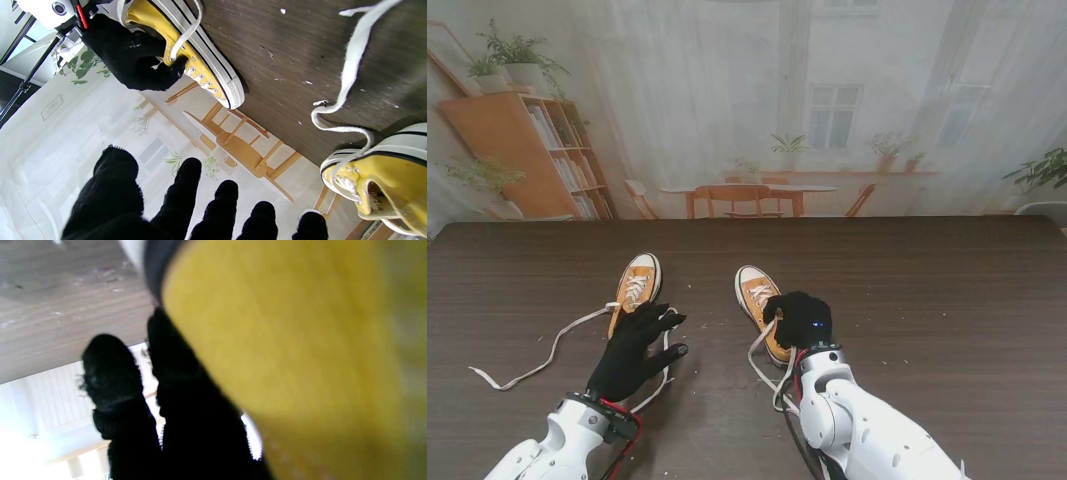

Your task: Tie the shoelaces into a bow on the shoes

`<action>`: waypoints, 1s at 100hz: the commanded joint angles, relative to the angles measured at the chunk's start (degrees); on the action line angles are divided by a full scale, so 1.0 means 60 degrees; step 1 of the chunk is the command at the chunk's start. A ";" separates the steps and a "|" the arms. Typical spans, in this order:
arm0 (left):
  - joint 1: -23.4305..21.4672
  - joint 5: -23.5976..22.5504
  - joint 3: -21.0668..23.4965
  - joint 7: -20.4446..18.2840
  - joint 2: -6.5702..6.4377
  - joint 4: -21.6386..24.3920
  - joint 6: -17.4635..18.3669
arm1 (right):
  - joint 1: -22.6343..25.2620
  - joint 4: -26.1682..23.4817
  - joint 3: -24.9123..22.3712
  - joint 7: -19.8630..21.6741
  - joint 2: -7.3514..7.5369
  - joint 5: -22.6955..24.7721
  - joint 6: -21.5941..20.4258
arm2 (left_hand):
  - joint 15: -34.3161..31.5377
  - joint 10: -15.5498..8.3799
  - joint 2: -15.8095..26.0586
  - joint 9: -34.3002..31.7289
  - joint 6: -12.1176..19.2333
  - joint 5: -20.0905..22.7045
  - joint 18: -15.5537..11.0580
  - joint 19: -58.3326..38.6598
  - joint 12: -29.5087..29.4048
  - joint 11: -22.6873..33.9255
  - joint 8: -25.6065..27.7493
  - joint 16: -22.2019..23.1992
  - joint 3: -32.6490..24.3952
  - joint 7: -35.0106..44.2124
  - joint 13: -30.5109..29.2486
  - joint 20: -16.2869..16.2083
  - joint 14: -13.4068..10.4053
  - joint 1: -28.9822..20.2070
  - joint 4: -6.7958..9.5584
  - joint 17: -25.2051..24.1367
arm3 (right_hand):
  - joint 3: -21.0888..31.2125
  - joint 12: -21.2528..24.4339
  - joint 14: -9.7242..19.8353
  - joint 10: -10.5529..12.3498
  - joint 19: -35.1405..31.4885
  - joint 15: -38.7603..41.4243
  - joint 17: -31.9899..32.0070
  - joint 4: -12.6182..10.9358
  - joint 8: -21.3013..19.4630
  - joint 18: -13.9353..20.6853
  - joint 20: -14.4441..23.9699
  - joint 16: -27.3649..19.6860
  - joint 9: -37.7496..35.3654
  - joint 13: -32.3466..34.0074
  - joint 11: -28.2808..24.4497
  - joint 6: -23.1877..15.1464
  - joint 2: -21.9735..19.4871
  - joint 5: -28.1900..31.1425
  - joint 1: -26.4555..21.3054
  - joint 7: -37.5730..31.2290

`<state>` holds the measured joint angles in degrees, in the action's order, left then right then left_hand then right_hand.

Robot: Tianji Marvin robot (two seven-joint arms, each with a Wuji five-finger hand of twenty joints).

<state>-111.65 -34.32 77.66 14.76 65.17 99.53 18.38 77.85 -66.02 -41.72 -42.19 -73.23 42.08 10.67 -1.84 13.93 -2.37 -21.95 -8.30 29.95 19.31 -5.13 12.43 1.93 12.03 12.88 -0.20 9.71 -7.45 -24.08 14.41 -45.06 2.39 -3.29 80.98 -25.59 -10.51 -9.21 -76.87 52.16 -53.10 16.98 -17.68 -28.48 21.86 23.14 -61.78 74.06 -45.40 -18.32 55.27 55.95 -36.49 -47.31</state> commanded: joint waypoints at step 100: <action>0.0264 -0.0114 -0.0123 -0.0163 -0.0012 -0.0120 -0.0483 | 0.3805 -0.4684 -0.3385 0.1892 0.0967 0.0508 -0.0622 | 0.0053 -0.0087 -0.0083 -0.0114 0.0084 0.0316 -0.0401 0.0076 0.0160 0.0006 0.0121 0.0072 -0.0045 0.0056 -0.0242 0.0071 -0.0042 -0.0170 0.0020 0.0045 | -0.2455 0.1053 -0.1142 0.0346 0.2360 -0.5278 0.4113 -0.1250 0.0348 -0.0399 -0.0592 -0.1015 0.3547 -0.3066 0.1584 0.2238 -0.1970 -0.3297 0.2707 0.1349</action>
<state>-110.34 -34.68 77.12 14.49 65.12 98.82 15.94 99.74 -94.52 -61.68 -31.64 -68.16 45.96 6.78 -1.84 13.93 -2.37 -22.25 -8.30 30.06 19.31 -5.13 12.43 1.93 12.04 12.88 -0.20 9.73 -7.47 -24.08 14.41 -45.06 2.39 -3.29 68.43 -19.88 -16.19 -6.64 -63.45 21.48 -29.78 9.35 -16.88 -30.03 18.66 17.81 -42.46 56.83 -36.64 -5.78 44.35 37.43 -22.53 -40.04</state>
